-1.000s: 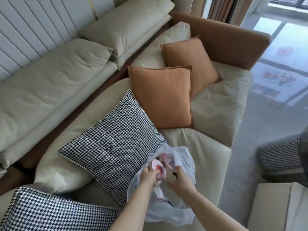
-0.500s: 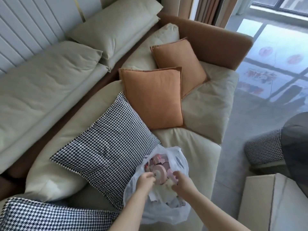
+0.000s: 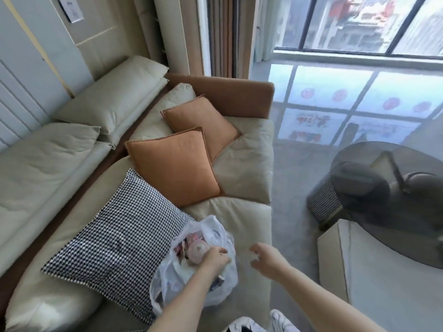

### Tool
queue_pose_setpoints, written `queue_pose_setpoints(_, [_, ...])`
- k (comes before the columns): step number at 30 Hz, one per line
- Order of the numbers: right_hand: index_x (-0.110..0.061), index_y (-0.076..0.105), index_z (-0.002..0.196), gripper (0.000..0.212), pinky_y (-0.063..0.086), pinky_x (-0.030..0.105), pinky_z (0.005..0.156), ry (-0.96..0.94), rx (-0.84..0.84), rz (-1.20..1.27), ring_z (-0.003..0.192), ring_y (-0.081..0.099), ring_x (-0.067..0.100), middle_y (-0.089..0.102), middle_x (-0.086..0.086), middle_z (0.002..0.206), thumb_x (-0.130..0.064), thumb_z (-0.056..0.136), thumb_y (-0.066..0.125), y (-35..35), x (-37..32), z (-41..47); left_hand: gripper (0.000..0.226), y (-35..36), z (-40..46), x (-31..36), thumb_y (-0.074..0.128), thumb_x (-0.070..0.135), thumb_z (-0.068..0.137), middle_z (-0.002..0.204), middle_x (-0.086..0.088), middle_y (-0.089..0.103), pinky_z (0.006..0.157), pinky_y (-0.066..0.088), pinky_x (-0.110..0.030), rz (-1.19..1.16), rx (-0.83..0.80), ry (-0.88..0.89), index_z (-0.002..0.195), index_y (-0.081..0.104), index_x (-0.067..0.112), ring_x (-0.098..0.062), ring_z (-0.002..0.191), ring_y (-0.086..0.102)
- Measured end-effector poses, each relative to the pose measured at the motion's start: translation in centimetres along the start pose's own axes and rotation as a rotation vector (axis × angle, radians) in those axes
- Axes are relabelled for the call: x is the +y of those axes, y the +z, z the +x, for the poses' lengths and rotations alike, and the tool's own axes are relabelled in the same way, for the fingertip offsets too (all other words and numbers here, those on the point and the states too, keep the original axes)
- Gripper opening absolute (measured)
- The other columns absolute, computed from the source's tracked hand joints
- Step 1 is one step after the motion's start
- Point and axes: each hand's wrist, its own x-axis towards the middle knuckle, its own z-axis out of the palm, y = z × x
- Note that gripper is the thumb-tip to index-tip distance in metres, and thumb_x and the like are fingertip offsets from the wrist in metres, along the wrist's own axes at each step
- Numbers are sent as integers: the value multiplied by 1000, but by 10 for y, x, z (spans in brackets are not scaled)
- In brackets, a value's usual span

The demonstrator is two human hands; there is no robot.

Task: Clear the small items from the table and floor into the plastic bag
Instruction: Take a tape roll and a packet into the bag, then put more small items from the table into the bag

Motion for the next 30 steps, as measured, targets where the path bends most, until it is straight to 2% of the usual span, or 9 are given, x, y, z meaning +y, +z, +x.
queue_pose_setpoints(5, [-17, 51, 130, 44, 44, 26, 95, 79, 105, 72, 120, 52, 22, 54, 7, 132, -27, 87, 55, -7, 71, -55, 37, 69, -51, 37, 55, 20, 88, 125, -5, 62, 96, 43, -22, 298, -57, 165, 124, 58, 13, -20, 117, 57])
queue_pose_setpoints(8, [-17, 51, 127, 42, 43, 29, 98, 126, 177, 122, 121, 51, 22, 55, 5, 130, -32, 89, 53, -3, 119, -101, 34, 122, -82, 50, 53, 25, 90, 126, -4, 62, 95, 44, -23, 471, -82, 269, 122, 60, 14, -19, 118, 56])
queue_pose_setpoints(13, [-18, 55, 121, 37, 42, 29, 93, 282, 318, 215, 118, 54, 23, 58, 6, 127, -36, 89, 49, 19, 205, -188, 35, 221, -135, 53, 53, 31, 92, 114, -7, 66, 88, 46, -25, 677, -187, 414, 116, 63, 8, -19, 105, 61])
queue_pose_setpoints(16, [-20, 56, 119, 37, 42, 31, 94, 400, 390, 253, 118, 55, 23, 60, 5, 125, -38, 89, 48, 35, 252, -245, 34, 280, -164, 51, 54, 40, 90, 118, -1, 66, 91, 46, -24, 785, -215, 505, 113, 66, 17, -17, 111, 60])
queue_pose_setpoints(22, [-19, 57, 121, 37, 45, 33, 92, 632, 499, 394, 114, 57, 25, 62, 5, 122, -36, 89, 47, 71, 333, -350, 32, 392, -223, 47, 55, 45, 88, 111, 1, 69, 88, 49, -25, 964, -393, 696, 107, 67, 23, -14, 104, 63])
queue_pose_setpoints(24, [-20, 60, 111, 30, 44, 33, 91, 720, 531, 453, 111, 59, 26, 64, 5, 116, -35, 88, 47, 85, 354, -379, 32, 424, -241, 45, 52, 48, 88, 107, 2, 70, 87, 50, -25, 1058, -448, 745, 106, 67, 26, -15, 100, 64])
queue_pose_setpoints(26, [-23, 59, 88, 17, 45, 33, 89, 813, 569, 522, 107, 60, 27, 65, 5, 103, -35, 87, 47, 97, 370, -405, 32, 452, -254, 43, 50, 51, 88, 109, 2, 69, 87, 52, -27, 1158, -488, 802, 106, 66, 29, -17, 100, 64])
queue_pose_setpoints(27, [-24, 54, 79, 16, 45, 33, 88, 861, 588, 564, 105, 61, 26, 64, 4, 98, -35, 87, 47, 103, 376, -416, 32, 465, -261, 42, 50, 51, 88, 110, 1, 68, 87, 52, -27, 1203, -514, 833, 105, 65, 29, -19, 100, 64])
queue_pose_setpoints(30, [-23, 47, 69, 22, 45, 29, 77, 982, 668, 710, 95, 62, 23, 63, 0, 92, -36, 86, 48, 122, 391, -443, 31, 497, -275, 37, 47, 47, 92, 112, -1, 66, 84, 49, -28, 1341, -609, 972, 105, 66, 26, -22, 103, 63])
